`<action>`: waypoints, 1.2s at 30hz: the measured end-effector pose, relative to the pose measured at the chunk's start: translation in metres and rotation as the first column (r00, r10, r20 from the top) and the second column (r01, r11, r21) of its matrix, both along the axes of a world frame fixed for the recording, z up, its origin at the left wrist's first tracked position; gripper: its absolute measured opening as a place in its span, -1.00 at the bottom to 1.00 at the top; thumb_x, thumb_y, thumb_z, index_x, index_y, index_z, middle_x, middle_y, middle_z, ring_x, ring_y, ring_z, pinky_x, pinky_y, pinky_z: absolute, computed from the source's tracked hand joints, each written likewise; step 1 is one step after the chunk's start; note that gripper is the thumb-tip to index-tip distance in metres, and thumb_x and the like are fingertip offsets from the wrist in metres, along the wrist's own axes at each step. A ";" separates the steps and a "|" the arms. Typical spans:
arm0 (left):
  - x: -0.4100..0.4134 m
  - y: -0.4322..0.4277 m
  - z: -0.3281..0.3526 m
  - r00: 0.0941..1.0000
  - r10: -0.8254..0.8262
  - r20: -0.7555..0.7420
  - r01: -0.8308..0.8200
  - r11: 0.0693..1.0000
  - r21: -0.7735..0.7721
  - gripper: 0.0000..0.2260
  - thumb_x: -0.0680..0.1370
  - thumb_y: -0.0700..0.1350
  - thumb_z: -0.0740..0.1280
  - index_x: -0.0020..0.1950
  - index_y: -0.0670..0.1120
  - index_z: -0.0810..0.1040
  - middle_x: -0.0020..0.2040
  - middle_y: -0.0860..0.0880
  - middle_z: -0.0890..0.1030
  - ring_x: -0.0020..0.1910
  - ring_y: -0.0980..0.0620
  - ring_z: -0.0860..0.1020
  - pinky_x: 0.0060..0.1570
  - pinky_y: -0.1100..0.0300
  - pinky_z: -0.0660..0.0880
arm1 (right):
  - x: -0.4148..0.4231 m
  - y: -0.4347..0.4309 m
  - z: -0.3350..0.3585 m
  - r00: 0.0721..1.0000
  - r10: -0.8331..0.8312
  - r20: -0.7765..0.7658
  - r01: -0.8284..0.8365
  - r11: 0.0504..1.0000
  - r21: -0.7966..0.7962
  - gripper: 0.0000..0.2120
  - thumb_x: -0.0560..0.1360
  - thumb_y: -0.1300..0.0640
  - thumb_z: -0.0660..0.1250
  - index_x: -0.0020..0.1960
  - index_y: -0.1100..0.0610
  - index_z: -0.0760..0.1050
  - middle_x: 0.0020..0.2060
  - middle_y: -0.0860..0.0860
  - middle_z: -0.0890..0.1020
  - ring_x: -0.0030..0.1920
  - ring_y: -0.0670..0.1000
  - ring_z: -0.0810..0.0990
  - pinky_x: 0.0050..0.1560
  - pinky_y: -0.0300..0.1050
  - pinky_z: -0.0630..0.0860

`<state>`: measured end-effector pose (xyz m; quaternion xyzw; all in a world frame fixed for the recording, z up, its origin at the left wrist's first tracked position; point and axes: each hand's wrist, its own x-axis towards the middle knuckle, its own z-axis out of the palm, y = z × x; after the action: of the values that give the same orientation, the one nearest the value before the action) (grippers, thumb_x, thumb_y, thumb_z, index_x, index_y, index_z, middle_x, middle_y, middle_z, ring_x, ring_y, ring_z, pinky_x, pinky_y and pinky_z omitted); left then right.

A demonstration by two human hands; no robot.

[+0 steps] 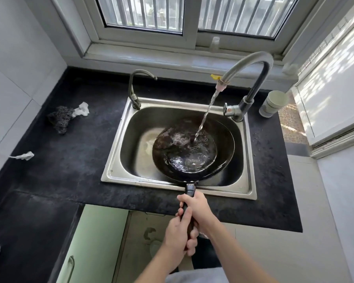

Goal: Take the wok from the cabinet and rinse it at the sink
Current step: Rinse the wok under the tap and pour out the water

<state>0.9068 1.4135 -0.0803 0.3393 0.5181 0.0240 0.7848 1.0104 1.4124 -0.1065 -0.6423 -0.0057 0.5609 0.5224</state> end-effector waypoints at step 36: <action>-0.024 -0.004 -0.015 0.910 -0.123 -0.396 0.359 0.708 0.607 -0.74 0.61 0.04 0.18 0.14 -0.07 0.53 -0.19 -0.07 0.68 -0.24 -0.02 0.65 -0.35 0.15 0.50 | -0.011 0.012 -0.011 0.973 0.191 0.129 -0.188 0.982 -0.034 -0.85 0.54 0.33 0.37 -0.01 0.26 0.38 -0.35 0.11 0.53 -0.49 -0.01 0.58 -0.29 0.00 0.66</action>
<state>0.8823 1.4096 -0.0958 0.6622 0.5474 0.0472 0.5096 0.9989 1.4241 -0.1172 -0.6802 -0.0953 0.5643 0.4580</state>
